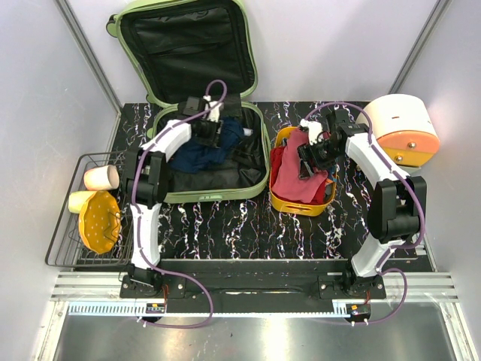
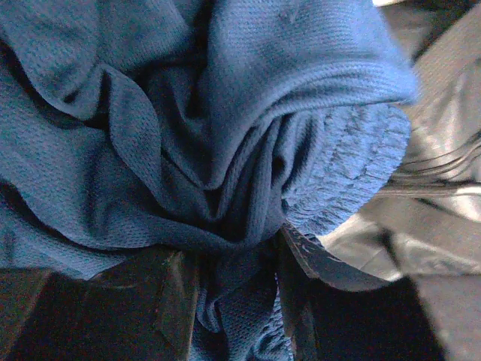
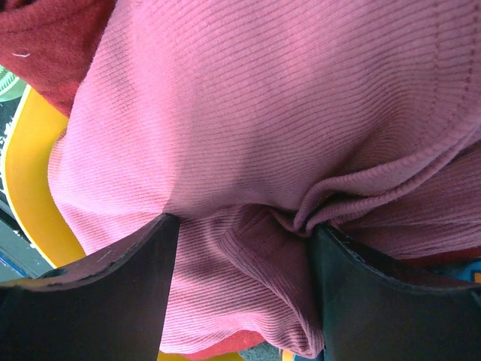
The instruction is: Open, take out, and arrange the luggage
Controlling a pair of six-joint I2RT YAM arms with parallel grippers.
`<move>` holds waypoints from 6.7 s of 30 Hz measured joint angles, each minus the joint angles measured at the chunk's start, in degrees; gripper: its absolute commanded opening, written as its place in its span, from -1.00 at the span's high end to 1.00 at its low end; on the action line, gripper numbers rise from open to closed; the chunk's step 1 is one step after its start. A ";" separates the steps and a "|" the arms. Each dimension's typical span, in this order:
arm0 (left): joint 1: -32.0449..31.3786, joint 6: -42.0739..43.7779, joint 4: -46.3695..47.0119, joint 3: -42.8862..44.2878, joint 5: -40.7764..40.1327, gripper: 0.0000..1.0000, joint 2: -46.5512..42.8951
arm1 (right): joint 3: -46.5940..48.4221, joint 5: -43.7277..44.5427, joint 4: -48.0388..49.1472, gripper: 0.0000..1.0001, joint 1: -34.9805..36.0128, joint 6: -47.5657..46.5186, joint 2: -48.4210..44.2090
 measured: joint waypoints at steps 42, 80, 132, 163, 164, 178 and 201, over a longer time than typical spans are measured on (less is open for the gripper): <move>-2.78 17.38 -8.55 8.17 -16.28 0.59 5.81 | 0.98 -0.13 -1.16 -0.55 0.00 -0.87 0.00; -5.31 23.15 -29.99 13.60 14.91 1.00 -15.56 | -5.99 -13.29 18.64 -1.00 0.00 -5.77 -21.22; -28.59 16.09 -21.90 16.37 28.72 -0.98 -32.30 | -10.99 -30.25 15.54 1.00 1.40 3.15 -43.34; -7.19 3.96 -9.05 -11.17 27.74 -0.98 -39.43 | -2.67 3.17 32.22 -0.47 -7.13 31.08 -0.31; -7.19 3.96 -8.98 -11.54 27.61 -0.98 -39.65 | -2.58 3.37 31.78 -0.59 -7.13 30.36 -0.72; -5.86 4.42 -9.27 -14.86 24.65 -0.98 -44.02 | 8.15 1.25 21.35 -0.89 -7.04 15.87 -17.97; -4.81 5.60 -9.88 -17.75 23.67 -0.98 -44.30 | -14.32 7.50 15.63 -0.99 3.82 18.03 -7.69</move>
